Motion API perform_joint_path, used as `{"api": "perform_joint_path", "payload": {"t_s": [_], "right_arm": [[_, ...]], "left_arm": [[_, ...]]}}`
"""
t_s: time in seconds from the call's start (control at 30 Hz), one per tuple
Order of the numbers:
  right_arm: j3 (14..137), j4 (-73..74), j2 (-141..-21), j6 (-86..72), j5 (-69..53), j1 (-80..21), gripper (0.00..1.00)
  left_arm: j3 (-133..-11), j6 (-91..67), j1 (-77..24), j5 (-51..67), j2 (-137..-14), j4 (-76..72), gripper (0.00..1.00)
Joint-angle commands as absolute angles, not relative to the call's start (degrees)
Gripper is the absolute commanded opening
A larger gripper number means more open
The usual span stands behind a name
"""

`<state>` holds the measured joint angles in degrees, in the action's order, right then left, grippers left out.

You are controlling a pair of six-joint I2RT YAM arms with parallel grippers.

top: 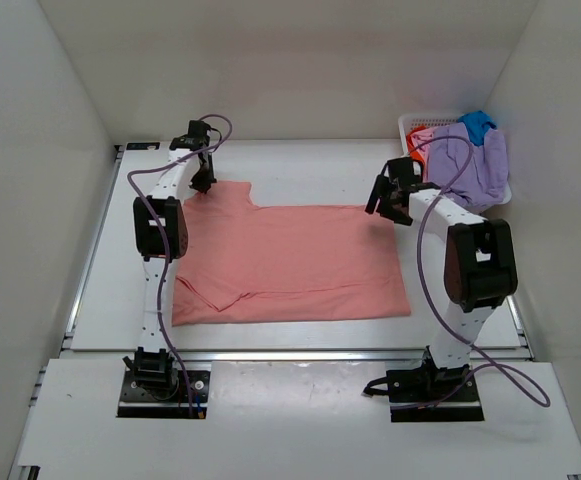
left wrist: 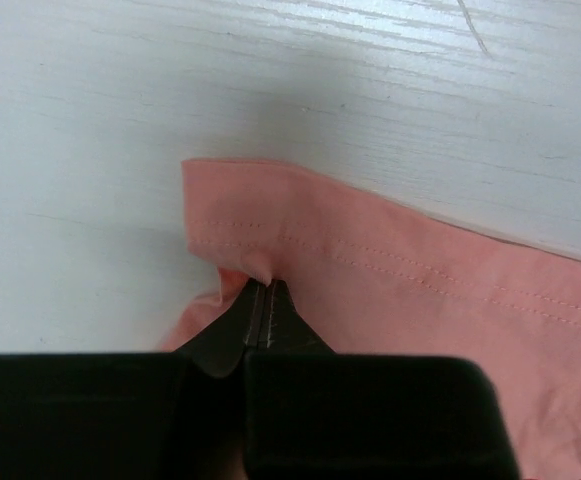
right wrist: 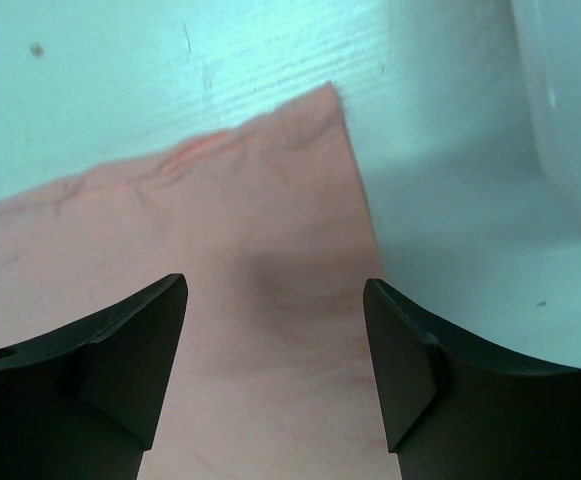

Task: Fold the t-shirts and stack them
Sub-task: Grap the side of the flattened tshirt furthest away from the robot with both arms, then fold the other side of the tshirt into a rectangle

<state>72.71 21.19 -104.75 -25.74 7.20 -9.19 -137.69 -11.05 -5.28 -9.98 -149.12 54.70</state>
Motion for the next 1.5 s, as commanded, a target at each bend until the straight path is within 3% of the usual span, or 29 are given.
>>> {"api": "perform_joint_path", "payload": {"t_s": [0.0,0.33,0.5,0.57,0.63,0.7,1.0,1.27,1.47], "right_arm": [[76.8,19.1,-107.5,-29.0,11.9,-8.9,0.69],[94.3,28.4,-121.7,-31.6,17.4,-9.3,0.64],[94.7,29.8,-123.4,-32.3,17.0,-9.4,0.61],[94.0,29.6,-123.7,-32.8,15.7,-9.1,0.49],[94.3,29.8,-124.4,-32.6,15.1,-8.7,0.17],[95.2,29.8,-124.4,-32.0,13.8,-8.3,0.00],[97.5,30.3,-122.6,-28.5,13.3,-8.7,0.00],[84.0,24.0,-112.9,-24.4,12.1,-9.9,0.03],[71.3,20.0,-102.7,-22.7,10.6,-10.3,0.00]], "left_arm": [[-136.1,-11.0,-5.5,-8.4,-149.1,58.1,0.00],[-135.9,-10.5,-5.3,-6.5,-148.6,57.4,0.00],[-135.9,-10.6,-5.5,-6.0,-148.5,57.1,0.00],[-136.3,-10.9,-5.4,-6.0,-148.4,57.3,0.00],[-136.6,-11.1,-5.4,-5.7,-148.5,57.3,0.00],[-138.0,-11.3,-5.2,-4.9,-148.4,57.4,0.00],[-134.4,-11.9,-3.7,-2.9,-137.5,56.3,0.00],[-98.0,-12.7,-5.4,-4.3,-110.7,44.6,0.00],[-82.6,-12.6,-6.5,-4.7,-98.3,43.0,0.00]]}}
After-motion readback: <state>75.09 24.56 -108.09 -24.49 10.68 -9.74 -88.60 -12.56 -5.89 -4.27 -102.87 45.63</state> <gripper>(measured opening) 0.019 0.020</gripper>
